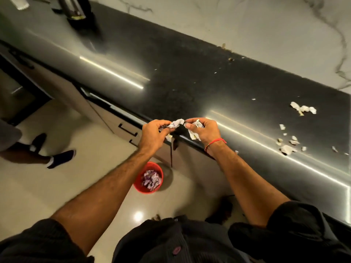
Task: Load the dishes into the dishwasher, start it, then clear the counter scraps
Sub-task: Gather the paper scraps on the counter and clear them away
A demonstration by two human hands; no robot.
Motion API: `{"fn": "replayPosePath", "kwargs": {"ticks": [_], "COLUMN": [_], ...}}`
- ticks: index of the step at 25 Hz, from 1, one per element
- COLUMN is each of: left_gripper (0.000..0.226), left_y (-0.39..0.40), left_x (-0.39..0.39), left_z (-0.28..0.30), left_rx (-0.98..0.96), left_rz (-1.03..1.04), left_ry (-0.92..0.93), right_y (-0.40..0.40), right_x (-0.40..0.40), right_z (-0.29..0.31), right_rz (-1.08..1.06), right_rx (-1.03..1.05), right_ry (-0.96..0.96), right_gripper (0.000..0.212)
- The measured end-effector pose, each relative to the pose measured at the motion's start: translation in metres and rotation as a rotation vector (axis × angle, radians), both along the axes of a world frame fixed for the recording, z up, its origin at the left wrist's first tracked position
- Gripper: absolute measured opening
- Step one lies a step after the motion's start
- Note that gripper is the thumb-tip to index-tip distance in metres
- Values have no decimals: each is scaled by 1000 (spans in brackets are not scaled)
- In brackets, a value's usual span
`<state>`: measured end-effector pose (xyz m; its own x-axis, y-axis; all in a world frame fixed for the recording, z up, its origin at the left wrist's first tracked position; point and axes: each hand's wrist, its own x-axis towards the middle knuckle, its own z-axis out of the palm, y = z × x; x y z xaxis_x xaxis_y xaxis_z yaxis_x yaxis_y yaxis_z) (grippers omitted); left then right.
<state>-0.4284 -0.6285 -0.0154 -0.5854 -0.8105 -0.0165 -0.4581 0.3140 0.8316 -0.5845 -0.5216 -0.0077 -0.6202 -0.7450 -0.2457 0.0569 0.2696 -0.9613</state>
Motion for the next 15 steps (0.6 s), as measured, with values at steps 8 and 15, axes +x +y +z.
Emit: {"fn": "replayPosePath", "kwargs": {"ticks": [8, 15], "left_gripper": [24, 26], "left_y": [-35, -43], "left_x": [126, 156], "left_z": [-97, -315], "left_rx": [270, 602], "left_rz": [321, 584], "left_ry": [30, -7], "right_y": [-74, -100], "right_x": [122, 169], "right_z": [-88, -310], "right_rz": [134, 34], "right_rx": [197, 408], "right_ry": [-221, -455], "right_gripper": [11, 14]}}
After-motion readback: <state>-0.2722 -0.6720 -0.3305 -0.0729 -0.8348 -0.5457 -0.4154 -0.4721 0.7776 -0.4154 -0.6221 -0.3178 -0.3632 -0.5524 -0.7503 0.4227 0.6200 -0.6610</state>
